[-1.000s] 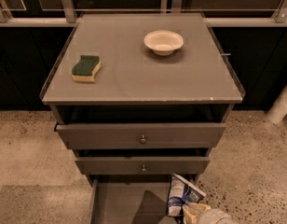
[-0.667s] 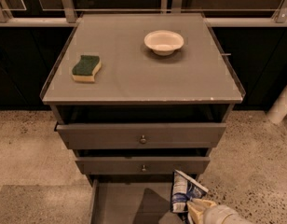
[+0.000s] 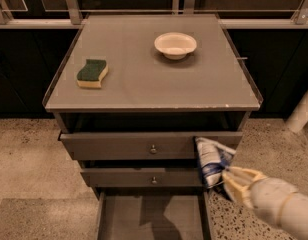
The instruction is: Pick blue chip bag from bottom drawer and place on counter
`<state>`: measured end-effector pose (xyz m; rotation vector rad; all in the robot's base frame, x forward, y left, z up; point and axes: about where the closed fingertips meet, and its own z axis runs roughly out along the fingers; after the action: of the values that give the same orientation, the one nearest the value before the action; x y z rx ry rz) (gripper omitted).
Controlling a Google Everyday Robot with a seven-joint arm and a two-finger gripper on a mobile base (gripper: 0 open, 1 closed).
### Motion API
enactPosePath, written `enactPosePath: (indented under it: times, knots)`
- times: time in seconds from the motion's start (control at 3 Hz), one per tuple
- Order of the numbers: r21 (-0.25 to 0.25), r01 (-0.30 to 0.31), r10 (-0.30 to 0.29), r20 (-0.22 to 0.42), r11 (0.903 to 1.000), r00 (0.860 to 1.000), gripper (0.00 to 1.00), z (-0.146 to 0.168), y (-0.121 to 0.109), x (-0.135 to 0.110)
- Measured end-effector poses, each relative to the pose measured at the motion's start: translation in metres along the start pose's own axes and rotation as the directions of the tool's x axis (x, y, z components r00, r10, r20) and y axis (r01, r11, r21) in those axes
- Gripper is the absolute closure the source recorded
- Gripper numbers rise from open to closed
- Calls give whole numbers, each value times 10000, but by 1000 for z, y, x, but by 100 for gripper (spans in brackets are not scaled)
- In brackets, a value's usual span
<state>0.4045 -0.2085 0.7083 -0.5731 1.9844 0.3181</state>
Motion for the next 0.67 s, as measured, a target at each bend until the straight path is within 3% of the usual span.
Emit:
enactPosePath:
  times: [0.33,0.67]
  knots:
    - [662,-169,109,896,9977,9959,100,-75,-52,-45]
    - [1437,-164,-86,1719,9895,9851,100,-141,-89,-93]
